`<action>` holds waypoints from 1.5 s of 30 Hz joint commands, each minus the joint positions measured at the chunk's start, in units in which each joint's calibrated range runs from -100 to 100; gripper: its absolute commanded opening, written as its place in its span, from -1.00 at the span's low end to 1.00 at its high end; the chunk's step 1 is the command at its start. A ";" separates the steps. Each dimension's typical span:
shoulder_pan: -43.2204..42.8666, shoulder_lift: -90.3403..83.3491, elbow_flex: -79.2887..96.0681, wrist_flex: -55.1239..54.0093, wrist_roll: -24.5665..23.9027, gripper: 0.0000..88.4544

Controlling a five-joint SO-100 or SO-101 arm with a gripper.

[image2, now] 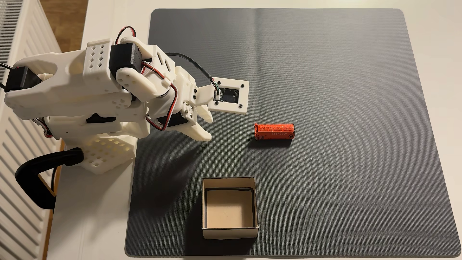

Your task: Pick the red object and place it in the box

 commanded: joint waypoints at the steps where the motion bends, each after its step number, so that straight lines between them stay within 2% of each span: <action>1: 0.37 0.42 0.73 1.09 0.24 -0.71; 13: -0.15 0.25 0.01 0.74 0.24 -0.73; 33: -1.56 1.27 -23.67 6.42 -0.12 -0.72; 40: -1.48 15.21 -32.83 5.02 0.19 -0.72; 45: -1.41 28.99 -37.82 -3.28 0.03 -0.71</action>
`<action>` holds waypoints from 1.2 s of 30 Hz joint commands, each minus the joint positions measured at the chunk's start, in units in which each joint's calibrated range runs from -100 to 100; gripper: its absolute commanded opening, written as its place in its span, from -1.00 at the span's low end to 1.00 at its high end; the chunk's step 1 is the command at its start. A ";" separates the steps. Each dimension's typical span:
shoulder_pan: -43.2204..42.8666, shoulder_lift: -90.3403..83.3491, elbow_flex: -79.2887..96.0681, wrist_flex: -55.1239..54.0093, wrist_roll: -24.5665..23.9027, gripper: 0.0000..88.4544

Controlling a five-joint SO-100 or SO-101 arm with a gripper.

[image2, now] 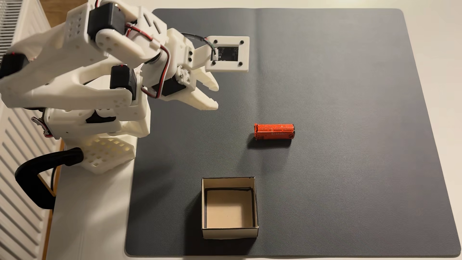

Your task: Pick the red object and place it in the box

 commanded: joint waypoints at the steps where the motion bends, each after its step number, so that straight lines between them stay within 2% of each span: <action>1: 0.59 10.75 -4.79 -7.38 0.09 -0.71; 7: 2.67 22.49 -5.06 -17.96 0.24 -0.69; 14: 2.38 33.20 -5.33 -28.45 -0.12 -0.32; 18: 2.30 38.31 -5.42 -32.99 -0.12 -0.23; 31: 1.41 53.53 -5.60 -47.68 -0.12 -0.21; 36: -0.45 59.48 -8.23 -48.81 -0.12 -0.21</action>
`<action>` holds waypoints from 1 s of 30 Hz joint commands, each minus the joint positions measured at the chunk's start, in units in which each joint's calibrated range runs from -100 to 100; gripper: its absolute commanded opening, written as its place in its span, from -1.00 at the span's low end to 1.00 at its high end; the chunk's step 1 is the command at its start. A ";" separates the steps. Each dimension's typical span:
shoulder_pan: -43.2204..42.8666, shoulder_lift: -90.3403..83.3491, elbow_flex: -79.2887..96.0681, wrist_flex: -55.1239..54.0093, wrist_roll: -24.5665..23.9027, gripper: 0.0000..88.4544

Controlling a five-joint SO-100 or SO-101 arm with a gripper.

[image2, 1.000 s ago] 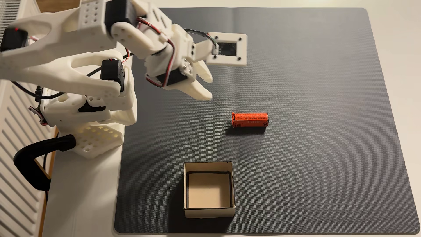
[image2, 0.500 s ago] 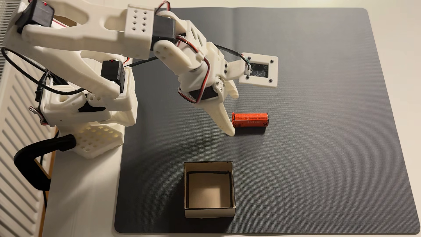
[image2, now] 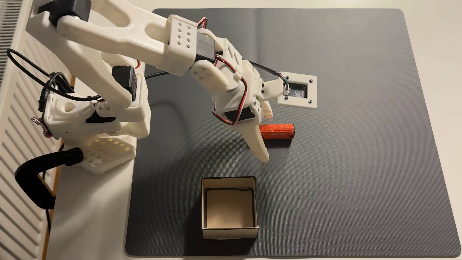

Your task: Pick the red object and place it in the box

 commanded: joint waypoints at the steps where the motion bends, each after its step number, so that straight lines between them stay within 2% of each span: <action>1: -0.97 3.49 -4.31 -0.99 -0.17 -0.21; 15: -1.63 13.86 -11.20 -1.07 0.19 -0.22; 25: -1.11 14.89 -10.84 -1.07 0.29 -0.77; 30: -0.52 14.89 -10.75 -0.99 0.40 -0.96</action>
